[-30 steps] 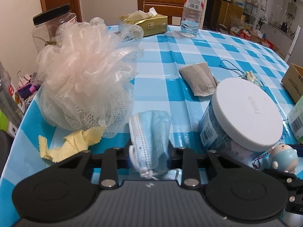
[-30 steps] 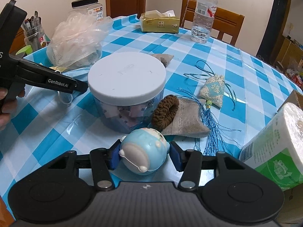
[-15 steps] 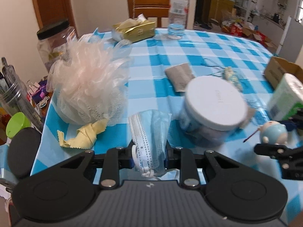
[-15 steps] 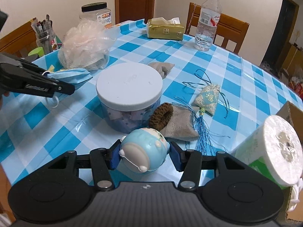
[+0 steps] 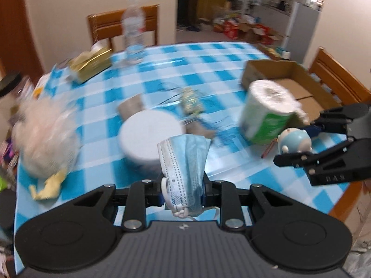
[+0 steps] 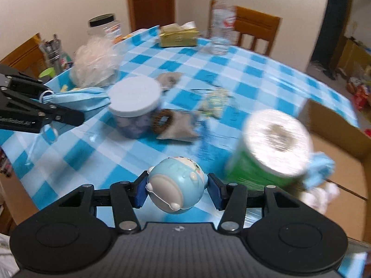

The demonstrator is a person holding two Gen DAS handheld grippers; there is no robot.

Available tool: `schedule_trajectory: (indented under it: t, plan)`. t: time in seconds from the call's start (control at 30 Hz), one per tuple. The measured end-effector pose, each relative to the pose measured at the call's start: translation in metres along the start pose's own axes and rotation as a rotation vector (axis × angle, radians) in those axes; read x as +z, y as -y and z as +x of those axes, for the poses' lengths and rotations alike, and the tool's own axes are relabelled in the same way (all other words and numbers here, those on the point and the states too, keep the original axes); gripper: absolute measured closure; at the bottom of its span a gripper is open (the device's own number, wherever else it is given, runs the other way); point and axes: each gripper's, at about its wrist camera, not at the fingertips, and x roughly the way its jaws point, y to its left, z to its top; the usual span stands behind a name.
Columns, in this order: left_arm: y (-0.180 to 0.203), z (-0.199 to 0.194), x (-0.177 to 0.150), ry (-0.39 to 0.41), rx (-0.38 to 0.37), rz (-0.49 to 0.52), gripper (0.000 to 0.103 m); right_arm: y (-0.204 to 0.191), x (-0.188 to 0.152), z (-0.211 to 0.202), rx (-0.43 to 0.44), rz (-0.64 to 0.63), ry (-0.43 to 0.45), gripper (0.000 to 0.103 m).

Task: Organize soft objects
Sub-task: 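Carry the mask and the doll toward the cardboard box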

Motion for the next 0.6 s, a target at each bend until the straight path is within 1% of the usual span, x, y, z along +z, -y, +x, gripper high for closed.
schedule_trajectory:
  t: [0.27, 0.37, 0.6]
  plan:
    - [0.061, -0.010, 0.024, 0.045, -0.084, 0.109, 0.078, 0.062, -0.024, -0.037, -0.118, 0.056, 0.011, 0.045]
    - [0.084, -0.012, 0.031, 0.059, -0.108, 0.142, 0.078, 0.085, -0.030, -0.046, -0.146, 0.078, 0.026, 0.045]
    - [0.128, -0.007, 0.047, 0.093, -0.156, 0.164, 0.078, 0.139, -0.035, -0.051, -0.197, 0.103, 0.050, 0.045]
